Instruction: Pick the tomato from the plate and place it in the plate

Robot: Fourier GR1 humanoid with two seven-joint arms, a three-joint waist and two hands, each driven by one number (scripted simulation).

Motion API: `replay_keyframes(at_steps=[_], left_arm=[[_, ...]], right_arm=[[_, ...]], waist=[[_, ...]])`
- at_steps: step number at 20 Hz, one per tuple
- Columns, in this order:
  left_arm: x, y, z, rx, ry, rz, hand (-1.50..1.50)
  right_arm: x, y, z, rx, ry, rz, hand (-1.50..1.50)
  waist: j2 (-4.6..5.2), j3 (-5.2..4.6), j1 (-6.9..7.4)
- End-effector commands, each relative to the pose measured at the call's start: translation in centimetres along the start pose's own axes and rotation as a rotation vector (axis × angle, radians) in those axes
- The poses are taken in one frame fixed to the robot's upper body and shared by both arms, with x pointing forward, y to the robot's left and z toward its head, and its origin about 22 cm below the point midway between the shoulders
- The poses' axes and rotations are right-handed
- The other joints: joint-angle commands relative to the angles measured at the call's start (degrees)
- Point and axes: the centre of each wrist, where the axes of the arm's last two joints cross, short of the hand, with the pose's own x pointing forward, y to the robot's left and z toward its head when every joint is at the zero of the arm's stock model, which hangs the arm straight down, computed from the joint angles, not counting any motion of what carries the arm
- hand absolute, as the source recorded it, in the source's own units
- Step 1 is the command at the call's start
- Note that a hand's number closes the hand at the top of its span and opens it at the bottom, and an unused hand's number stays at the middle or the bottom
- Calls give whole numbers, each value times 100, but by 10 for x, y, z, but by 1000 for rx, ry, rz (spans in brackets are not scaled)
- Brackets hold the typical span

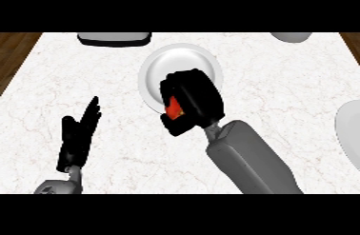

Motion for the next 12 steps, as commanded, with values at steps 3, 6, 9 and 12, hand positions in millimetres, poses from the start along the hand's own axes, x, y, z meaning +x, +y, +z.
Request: replay_keyframes(at_steps=[3, 6, 9, 12], left_arm=[[-11, -6, 3, 10, 12, 4, 0], [15, 8, -1, 12, 7, 8, 0], [3, -14, 2, 28, -18, 5, 0], [1, 3, -1, 9, -2, 9, 0]], right_arm=[[47, -14, 2, -144, 134, -13, 150], [32, -23, -21, -121, 193, -7, 150], [18, -21, -38, -138, 228, 2, 150], [5, -35, -60, -99, 273, 6, 150]], waist=[[53, 4, -110], [68, 7, -83], [80, 6, -70], [88, 6, -65]])
